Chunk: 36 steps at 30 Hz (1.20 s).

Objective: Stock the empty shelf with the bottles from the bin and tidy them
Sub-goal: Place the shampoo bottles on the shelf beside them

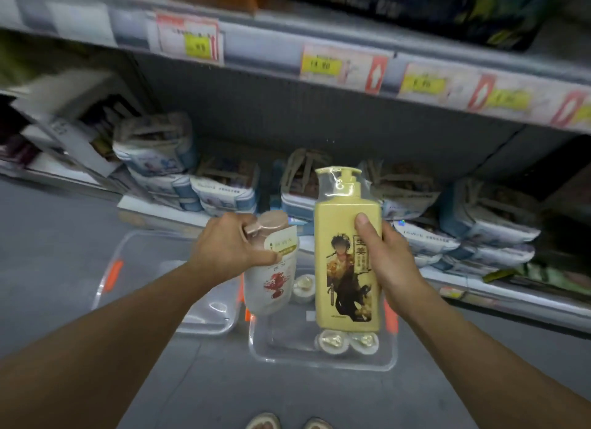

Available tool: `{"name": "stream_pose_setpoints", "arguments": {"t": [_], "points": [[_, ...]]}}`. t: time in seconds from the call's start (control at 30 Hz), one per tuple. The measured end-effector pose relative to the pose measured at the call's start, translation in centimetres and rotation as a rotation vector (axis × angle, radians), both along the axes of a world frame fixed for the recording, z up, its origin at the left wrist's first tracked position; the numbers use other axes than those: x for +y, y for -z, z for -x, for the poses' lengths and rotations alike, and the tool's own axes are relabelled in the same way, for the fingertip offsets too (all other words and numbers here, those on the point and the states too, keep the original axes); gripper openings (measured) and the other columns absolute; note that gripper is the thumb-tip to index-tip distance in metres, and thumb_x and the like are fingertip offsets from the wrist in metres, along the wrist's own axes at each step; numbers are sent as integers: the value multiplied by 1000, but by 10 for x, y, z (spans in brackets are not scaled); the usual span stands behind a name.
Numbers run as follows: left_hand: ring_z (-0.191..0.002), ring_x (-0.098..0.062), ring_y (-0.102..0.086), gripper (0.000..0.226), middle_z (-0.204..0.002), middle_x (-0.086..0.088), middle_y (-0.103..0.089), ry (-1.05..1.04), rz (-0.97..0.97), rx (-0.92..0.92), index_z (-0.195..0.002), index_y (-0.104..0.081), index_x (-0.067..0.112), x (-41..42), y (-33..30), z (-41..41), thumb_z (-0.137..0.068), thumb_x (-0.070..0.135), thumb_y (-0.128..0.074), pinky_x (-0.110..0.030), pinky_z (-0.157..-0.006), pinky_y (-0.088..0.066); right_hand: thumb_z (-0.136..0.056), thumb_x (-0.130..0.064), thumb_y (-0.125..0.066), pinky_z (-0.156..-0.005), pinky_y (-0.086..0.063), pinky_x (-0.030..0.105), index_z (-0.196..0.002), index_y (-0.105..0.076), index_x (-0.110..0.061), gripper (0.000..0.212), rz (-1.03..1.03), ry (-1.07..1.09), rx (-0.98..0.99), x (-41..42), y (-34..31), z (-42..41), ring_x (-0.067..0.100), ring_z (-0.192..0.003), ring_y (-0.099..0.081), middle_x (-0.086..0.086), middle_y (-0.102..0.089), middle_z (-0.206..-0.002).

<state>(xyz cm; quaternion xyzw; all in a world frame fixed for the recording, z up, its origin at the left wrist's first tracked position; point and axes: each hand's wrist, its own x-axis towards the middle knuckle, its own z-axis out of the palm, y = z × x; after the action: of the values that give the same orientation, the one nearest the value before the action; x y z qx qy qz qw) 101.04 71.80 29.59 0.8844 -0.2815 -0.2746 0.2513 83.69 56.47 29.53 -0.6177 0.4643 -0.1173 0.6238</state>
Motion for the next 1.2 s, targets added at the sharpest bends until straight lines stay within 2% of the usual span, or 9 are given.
{"name": "stream_pose_setpoints", "arguments": {"t": [0.2,0.33,0.47,0.6,0.83,0.97,1.03,1.13,1.2], "points": [[-81,-16,-63,41,-87,3,-69,-37,26,-149,-91,-63,26,9,-108,-11,-60,43,-84,-33,-71,-54,-86,-55,-52,-84,-54,43,-107,-56,-24,37,70,-84,-65,6,-115,-18,19,-87,-70,2,-72,-96],[-82,-19,-64,37,-83,2,-69,-74,61,-198,-84,-64,27,15,-179,-20,-57,45,-82,-38,-72,-56,-90,-50,-53,-67,-51,28,-106,-57,-24,31,124,-81,-137,13,-186,-24,13,-83,-70,0,-72,-95],[-83,-21,-64,34,-82,2,-69,-103,99,-252,-73,-57,29,16,-242,-25,-57,47,-81,-37,-72,-55,-86,-48,-60,-86,-54,46,-107,-59,-26,31,68,-48,-207,15,-245,-26,20,-89,-71,2,-74,-96],[-81,-20,-65,45,-81,4,-69,-105,128,-262,-82,-64,31,16,-300,-31,-48,58,-76,-36,-70,-56,-79,-48,-63,-90,-51,53,-110,-57,-26,38,52,-43,-257,17,-301,-23,23,-91,-71,2,-74,-95],[-82,-20,-63,33,-79,3,-67,-71,178,-333,-65,-55,33,10,-392,-43,-55,52,-81,-26,-60,-43,-87,-41,-59,-85,-55,47,-111,-57,-22,31,189,-34,-280,14,-387,-25,22,-87,-72,3,-74,-95],[-81,-16,-64,37,-83,6,-68,-53,175,-361,-80,-64,32,5,-437,-51,-55,56,-79,-27,-66,-51,-92,-40,-53,-71,-54,36,-110,-55,-24,24,268,-25,-295,9,-435,-30,18,-84,-72,1,-73,-94],[-78,-14,-64,44,-85,6,-68,-52,188,-380,-86,-65,28,2,-457,-54,-55,56,-80,-29,-65,-53,-92,-41,-53,-76,-55,40,-111,-55,-23,26,305,-7,-317,4,-459,-33,20,-87,-71,2,-73,-96],[-71,-10,-61,39,-78,7,-65,-40,202,-402,-76,-60,25,-3,-483,-58,-60,53,-81,-26,-55,-46,-93,-39,-52,-82,-54,45,-115,-51,-20,30,325,25,-385,-5,-491,-40,24,-93,-69,6,-70,-102],[-75,-12,-63,38,-79,7,-66,-32,208,-397,-74,-60,25,-7,-498,-63,-59,54,-81,-28,-63,-51,-94,-38,-51,-81,-54,44,-118,-49,-18,31,330,66,-443,-13,-510,-46,24,-94,-67,7,-69,-104]]}}
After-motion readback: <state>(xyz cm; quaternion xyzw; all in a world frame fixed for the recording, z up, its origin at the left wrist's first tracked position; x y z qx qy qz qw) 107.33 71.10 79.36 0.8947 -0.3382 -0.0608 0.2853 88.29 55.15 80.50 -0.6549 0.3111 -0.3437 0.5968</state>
